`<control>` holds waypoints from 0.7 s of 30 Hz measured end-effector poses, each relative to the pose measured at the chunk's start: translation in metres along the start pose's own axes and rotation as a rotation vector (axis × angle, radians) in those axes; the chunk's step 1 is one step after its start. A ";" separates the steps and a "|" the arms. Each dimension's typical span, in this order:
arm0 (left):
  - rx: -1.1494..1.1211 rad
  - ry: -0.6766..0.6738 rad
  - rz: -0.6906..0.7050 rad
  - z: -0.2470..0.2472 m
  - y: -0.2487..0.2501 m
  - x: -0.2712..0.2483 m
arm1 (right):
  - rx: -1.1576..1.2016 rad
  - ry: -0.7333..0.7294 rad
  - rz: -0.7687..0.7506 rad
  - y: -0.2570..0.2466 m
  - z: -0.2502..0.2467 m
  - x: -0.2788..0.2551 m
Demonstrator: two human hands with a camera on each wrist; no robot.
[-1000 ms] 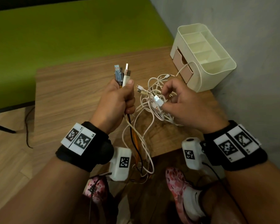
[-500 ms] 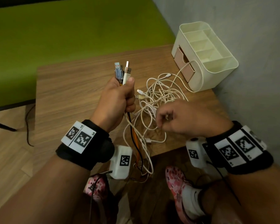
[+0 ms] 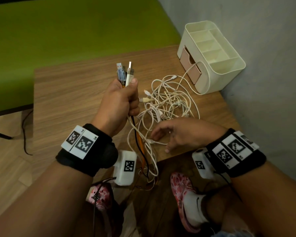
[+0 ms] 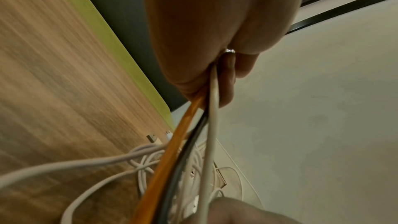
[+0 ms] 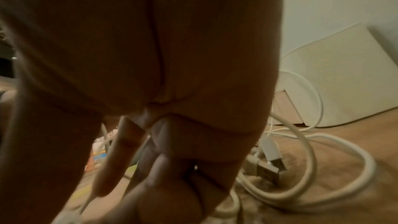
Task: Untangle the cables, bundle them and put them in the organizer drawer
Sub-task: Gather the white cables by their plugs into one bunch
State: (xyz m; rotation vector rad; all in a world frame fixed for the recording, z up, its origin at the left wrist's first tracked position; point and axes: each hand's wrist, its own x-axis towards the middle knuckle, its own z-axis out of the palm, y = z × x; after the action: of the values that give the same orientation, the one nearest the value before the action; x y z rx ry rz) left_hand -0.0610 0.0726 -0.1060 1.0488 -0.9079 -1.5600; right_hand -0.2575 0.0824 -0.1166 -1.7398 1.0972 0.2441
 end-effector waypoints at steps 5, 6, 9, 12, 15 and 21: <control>-0.017 0.012 0.008 -0.001 0.000 0.001 | -0.021 0.090 -0.024 0.001 0.004 0.006; -0.023 0.016 0.010 -0.001 -0.001 0.002 | -0.010 0.124 -0.045 0.000 0.002 0.005; -0.031 0.027 0.015 0.000 -0.002 0.002 | 0.086 0.313 -0.118 -0.003 -0.009 -0.003; -0.034 0.026 0.010 0.003 -0.001 0.000 | 0.199 0.613 -0.152 -0.003 -0.020 -0.008; -0.015 0.015 0.034 0.008 -0.003 -0.001 | 0.403 0.772 -0.214 -0.007 -0.021 -0.006; 0.127 -0.081 0.178 0.025 -0.019 -0.006 | 0.677 0.793 -0.346 -0.021 -0.013 -0.003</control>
State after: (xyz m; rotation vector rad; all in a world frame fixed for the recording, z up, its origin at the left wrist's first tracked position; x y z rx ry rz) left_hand -0.0900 0.0833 -0.1137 0.9698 -1.1373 -1.4196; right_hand -0.2473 0.0744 -0.0951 -1.3603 1.1898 -1.0010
